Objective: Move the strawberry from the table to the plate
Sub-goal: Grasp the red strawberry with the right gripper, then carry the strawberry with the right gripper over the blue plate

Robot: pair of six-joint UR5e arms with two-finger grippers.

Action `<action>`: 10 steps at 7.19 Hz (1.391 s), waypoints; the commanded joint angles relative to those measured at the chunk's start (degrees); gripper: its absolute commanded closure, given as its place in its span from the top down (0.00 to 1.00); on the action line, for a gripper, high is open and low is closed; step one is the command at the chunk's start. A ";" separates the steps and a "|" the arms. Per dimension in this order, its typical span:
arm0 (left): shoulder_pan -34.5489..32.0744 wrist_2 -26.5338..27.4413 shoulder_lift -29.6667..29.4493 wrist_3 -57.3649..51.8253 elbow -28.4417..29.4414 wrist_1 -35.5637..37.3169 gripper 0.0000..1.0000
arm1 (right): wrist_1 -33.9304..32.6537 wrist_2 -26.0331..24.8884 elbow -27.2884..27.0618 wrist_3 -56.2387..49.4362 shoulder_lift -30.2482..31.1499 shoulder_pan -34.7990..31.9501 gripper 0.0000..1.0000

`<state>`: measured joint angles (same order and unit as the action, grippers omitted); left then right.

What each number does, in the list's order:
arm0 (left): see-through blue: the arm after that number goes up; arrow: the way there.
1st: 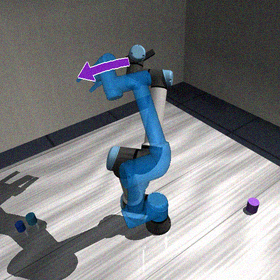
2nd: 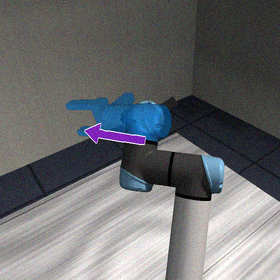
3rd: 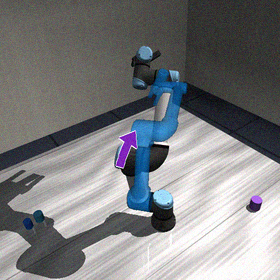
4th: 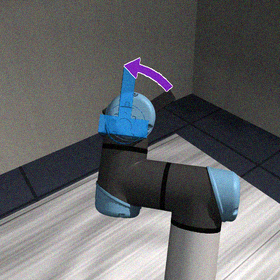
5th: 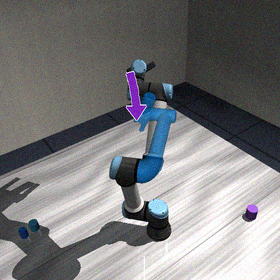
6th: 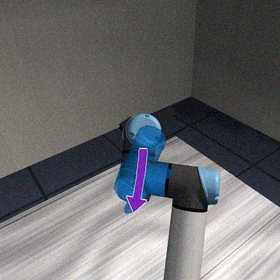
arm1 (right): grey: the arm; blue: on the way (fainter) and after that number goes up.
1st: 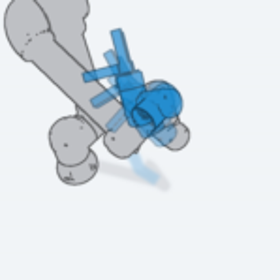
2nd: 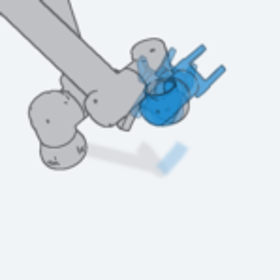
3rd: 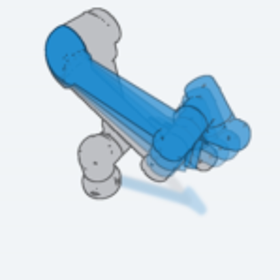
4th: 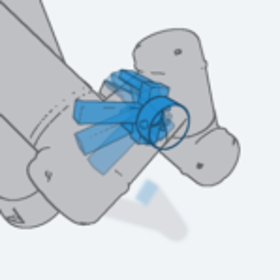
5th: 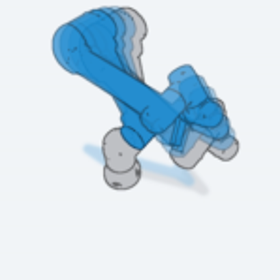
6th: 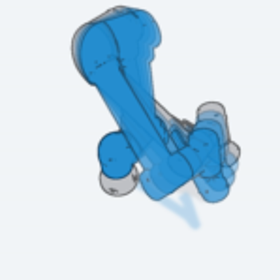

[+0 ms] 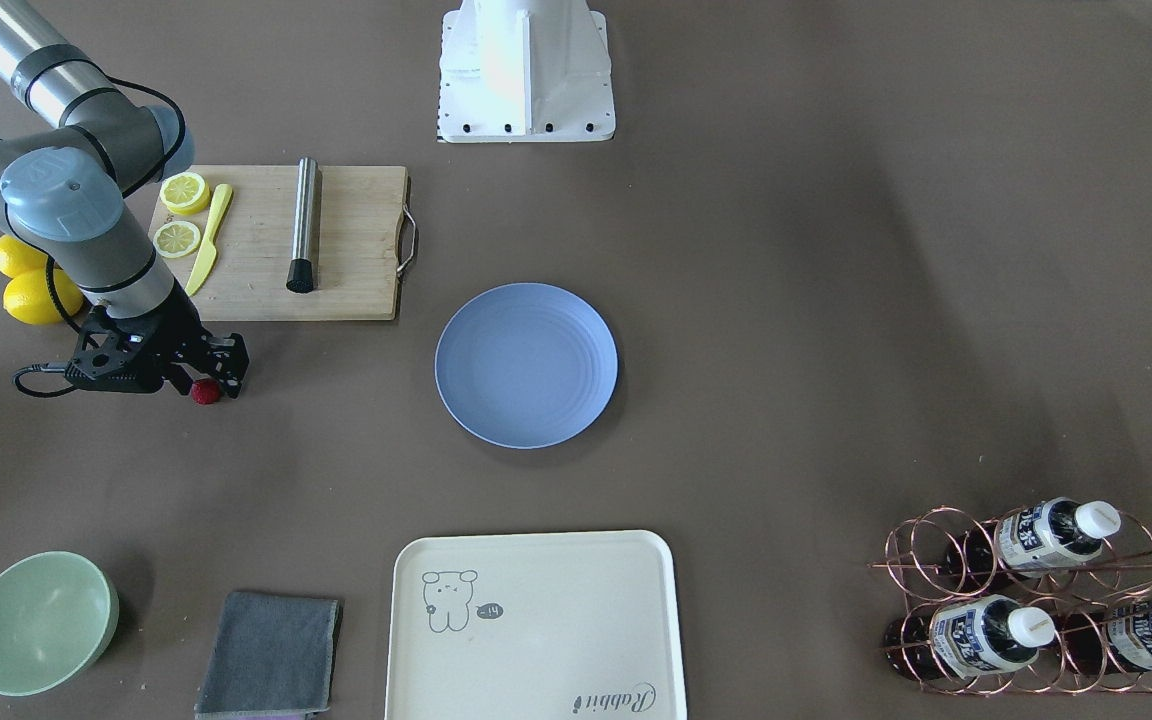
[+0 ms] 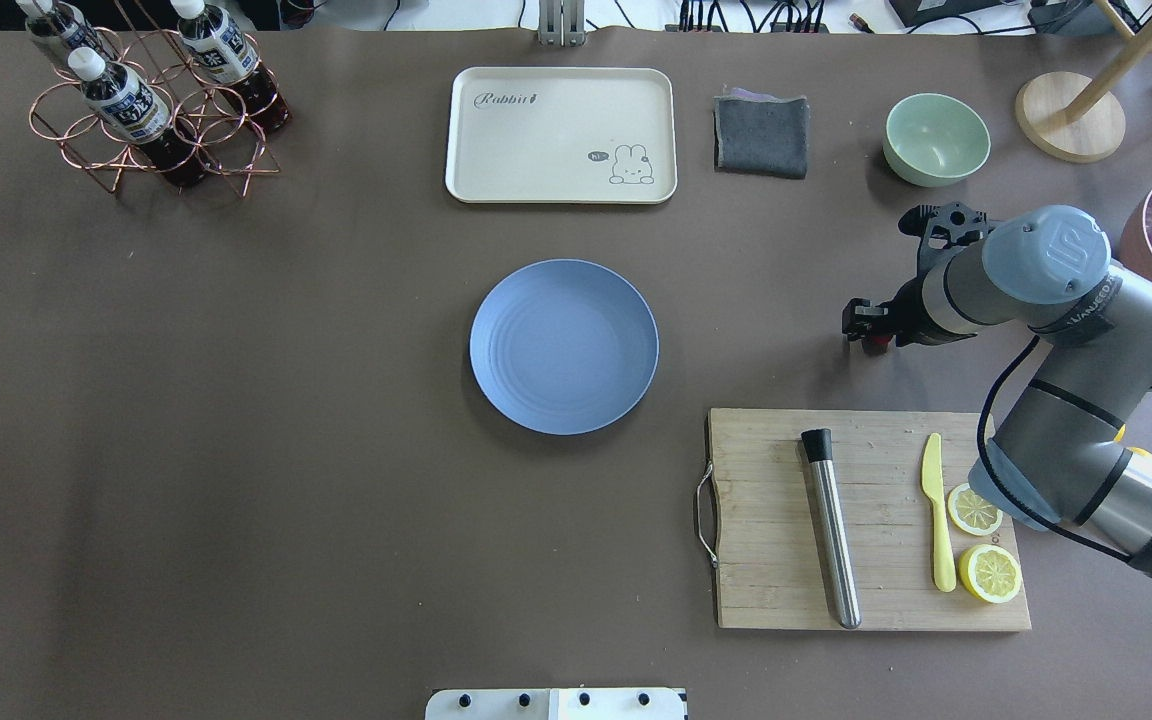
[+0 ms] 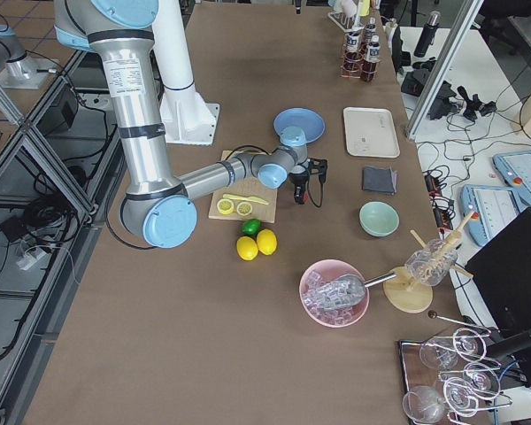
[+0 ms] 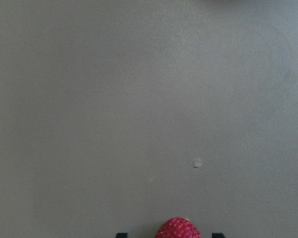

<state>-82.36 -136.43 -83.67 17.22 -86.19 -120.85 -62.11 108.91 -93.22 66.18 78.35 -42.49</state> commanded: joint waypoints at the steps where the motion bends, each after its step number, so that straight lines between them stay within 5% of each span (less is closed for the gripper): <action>1: -0.08 -0.07 0.00 0.00 -0.12 0.00 0.98 | -0.29 -1.86 0.06 0.52 0.04 1.18 0.53; 2: 0.00 -0.07 0.17 0.00 -0.12 0.00 0.98 | -0.46 -1.78 -0.29 2.79 -0.65 1.18 0.20; 3: 0.09 -0.07 0.18 0.00 -0.20 0.00 0.98 | -0.55 -1.43 -0.64 2.81 -1.01 1.35 0.00; 6: 0.18 -0.07 0.18 0.00 -0.03 0.00 0.98 | -17.02 -1.34 -10.20 4.03 -6.34 1.44 0.00; 10: 0.09 0.46 2.98 -0.09 1.45 0.79 0.98 | -27.34 -7.82 -5.25 25.70 -24.16 9.95 0.00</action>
<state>-82.19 -136.09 -81.78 17.17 -85.69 -120.65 -86.23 103.62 -101.26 85.60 60.30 -35.45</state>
